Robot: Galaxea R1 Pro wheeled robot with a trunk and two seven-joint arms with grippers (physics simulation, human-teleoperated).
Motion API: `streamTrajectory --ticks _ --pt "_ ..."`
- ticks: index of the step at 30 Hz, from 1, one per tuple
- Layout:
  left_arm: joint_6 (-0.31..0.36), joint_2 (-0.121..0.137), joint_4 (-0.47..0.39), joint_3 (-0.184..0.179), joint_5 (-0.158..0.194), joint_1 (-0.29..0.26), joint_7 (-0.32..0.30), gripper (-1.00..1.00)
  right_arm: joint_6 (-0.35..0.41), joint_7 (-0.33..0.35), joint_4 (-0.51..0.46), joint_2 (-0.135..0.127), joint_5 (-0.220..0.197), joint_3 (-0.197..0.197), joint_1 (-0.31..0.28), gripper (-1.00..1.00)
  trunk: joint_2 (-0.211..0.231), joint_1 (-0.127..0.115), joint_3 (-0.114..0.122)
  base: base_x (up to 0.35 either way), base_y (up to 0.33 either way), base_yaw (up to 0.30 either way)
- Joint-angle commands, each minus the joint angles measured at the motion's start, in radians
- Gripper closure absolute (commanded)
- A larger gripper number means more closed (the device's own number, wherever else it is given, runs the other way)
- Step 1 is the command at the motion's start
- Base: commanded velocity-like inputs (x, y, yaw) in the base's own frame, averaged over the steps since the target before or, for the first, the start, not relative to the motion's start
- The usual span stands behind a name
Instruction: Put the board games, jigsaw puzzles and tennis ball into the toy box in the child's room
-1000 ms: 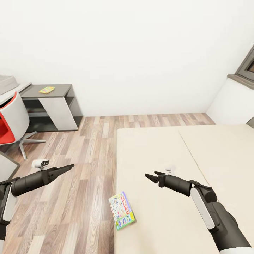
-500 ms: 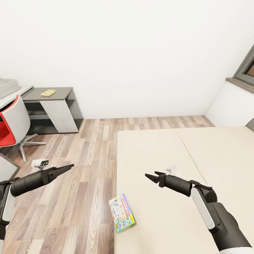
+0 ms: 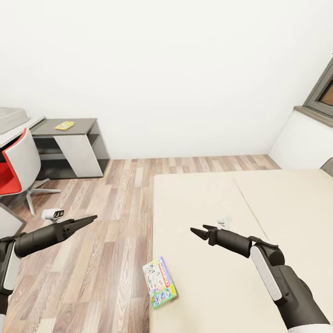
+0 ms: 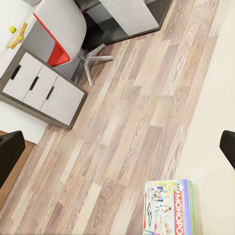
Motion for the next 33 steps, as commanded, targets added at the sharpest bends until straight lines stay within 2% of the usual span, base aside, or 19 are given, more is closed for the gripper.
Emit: streamTrajectory --ticks 1,33 --pt "0.011 0.000 0.000 0.000 -0.001 -0.001 -0.004 -1.00 0.007 -0.002 0.000 -0.001 -0.007 0.001 -0.001 -1.00 -0.002 0.001 0.000 0.000 0.000 0.000" --pt "0.010 0.002 0.000 0.002 -0.001 -0.001 -0.006 -1.00 0.007 -0.004 0.001 0.001 -0.005 0.003 -0.001 -1.00 -0.002 0.001 0.051 0.000 0.000 0.000"
